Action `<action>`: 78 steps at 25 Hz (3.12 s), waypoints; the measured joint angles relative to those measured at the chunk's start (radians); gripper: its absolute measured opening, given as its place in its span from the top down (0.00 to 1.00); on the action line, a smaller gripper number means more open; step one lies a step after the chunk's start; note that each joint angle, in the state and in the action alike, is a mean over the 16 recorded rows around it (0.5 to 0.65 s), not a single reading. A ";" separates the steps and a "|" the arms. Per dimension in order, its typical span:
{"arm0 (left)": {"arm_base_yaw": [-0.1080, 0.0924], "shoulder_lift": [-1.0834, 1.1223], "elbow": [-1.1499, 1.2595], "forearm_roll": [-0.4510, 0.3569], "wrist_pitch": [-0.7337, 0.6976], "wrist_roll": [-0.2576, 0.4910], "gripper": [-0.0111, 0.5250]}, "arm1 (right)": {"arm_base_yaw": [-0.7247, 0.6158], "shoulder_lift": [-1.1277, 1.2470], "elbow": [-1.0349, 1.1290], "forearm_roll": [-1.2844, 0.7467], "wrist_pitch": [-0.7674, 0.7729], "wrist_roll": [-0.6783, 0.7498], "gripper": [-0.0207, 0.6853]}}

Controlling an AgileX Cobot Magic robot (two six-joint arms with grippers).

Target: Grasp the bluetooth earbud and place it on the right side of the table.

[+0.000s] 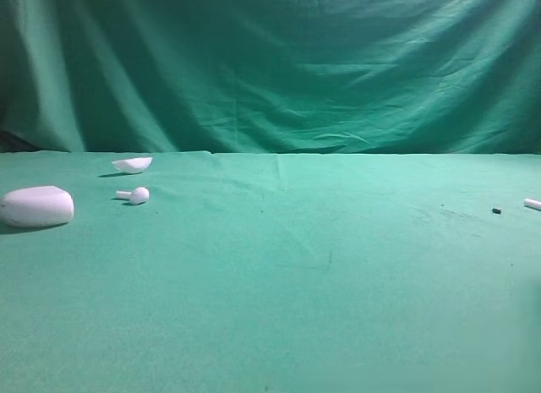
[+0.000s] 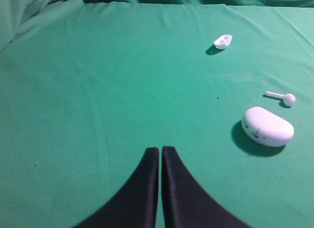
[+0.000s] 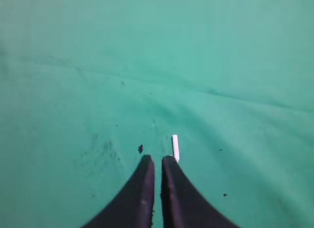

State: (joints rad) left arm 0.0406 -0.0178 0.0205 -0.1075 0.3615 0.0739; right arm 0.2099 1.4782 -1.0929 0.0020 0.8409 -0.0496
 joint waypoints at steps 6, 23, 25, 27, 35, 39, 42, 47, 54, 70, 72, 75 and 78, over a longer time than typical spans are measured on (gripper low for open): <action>0.000 0.000 0.000 0.000 0.000 0.000 0.98 | 0.000 -0.257 0.022 0.041 0.082 0.002 0.91; 0.000 0.000 0.000 0.000 0.000 0.000 0.98 | 0.000 -1.141 0.354 0.076 0.117 0.002 0.97; 0.000 0.000 0.000 0.000 0.000 0.000 0.98 | 0.000 -1.229 0.390 0.079 0.099 0.002 0.97; 0.000 0.000 0.000 0.000 0.000 0.000 0.98 | 0.000 -1.303 0.421 0.084 0.081 0.002 0.97; 0.000 0.000 0.000 0.000 0.000 0.000 0.98 | 0.000 -1.476 0.491 0.098 0.015 -0.004 0.97; 0.000 0.000 0.000 0.000 0.000 0.000 0.98 | 0.000 -1.496 0.507 0.091 -0.023 -0.014 0.97; 0.000 0.000 0.000 0.000 0.000 0.000 0.98 | -0.003 -1.497 0.538 0.078 -0.071 -0.023 0.97; 0.000 0.000 0.000 0.000 0.000 0.000 0.98 | -0.030 -1.497 0.644 0.051 -0.193 -0.037 0.97; 0.000 0.000 0.000 0.000 0.000 0.000 0.98 | -0.088 -1.497 0.883 0.032 -0.405 -0.047 0.97; 0.000 0.000 0.000 0.000 0.000 0.000 0.98 | -0.138 -1.497 1.121 0.038 -0.475 -0.047 0.97; 0.000 0.000 0.000 0.000 0.000 0.000 0.98 | -0.138 -1.497 1.121 0.039 -0.459 -0.047 0.97; 0.000 0.000 0.000 0.000 0.000 0.000 0.98 | -0.138 -1.497 1.122 0.040 -0.444 -0.047 0.97; 0.000 0.000 0.000 0.000 0.000 0.000 0.98 | -0.138 -1.497 1.122 0.041 -0.442 -0.047 0.97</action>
State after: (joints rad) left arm 0.0406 -0.0178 0.0205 -0.1075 0.3615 0.0739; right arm 0.0716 -0.0186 0.0290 0.0427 0.3986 -0.0970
